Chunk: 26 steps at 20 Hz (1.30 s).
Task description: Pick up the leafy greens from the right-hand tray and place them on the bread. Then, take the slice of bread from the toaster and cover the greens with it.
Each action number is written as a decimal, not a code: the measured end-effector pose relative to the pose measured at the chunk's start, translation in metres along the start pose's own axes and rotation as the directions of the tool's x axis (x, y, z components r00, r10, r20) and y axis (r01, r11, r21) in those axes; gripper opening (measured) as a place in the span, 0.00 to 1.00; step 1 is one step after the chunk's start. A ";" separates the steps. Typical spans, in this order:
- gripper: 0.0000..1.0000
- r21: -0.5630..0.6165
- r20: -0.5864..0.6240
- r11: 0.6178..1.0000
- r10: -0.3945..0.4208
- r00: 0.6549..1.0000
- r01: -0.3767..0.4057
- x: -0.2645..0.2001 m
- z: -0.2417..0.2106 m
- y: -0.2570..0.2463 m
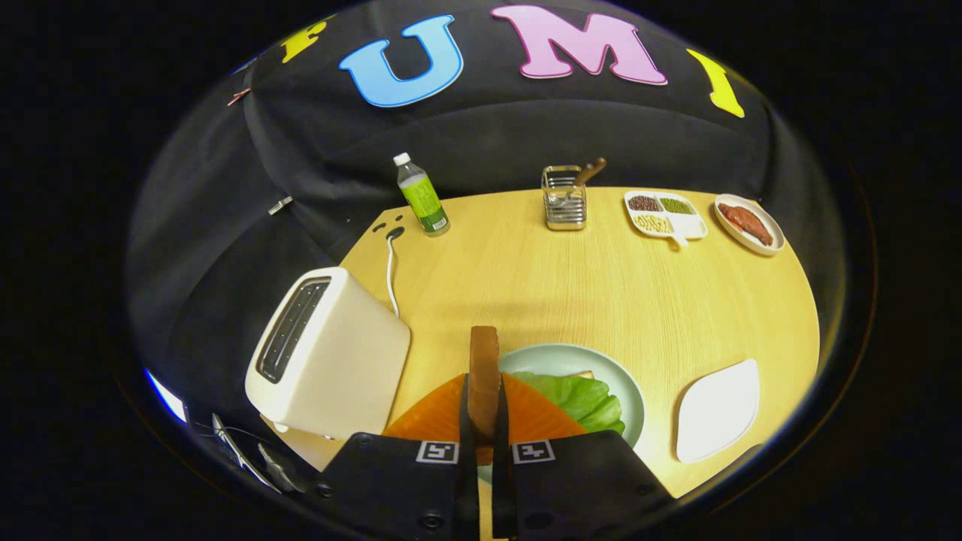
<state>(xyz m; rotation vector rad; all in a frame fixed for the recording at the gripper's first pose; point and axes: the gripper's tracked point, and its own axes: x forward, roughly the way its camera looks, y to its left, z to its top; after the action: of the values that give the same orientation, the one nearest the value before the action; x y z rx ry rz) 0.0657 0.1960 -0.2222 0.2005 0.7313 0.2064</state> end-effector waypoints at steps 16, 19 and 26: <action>0.30 0.005 0.009 0.989 -0.149 0.989 0.149 0.016 -0.029 -0.080; 0.47 0.000 0.007 0.984 -0.177 0.984 0.177 0.017 -0.031 -0.090; 0.93 -0.021 0.061 0.970 -0.242 0.968 0.243 -0.005 -0.017 -0.110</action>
<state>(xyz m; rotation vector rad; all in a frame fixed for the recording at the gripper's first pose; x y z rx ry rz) 0.0635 0.0910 -0.2591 0.0878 0.6880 -0.0223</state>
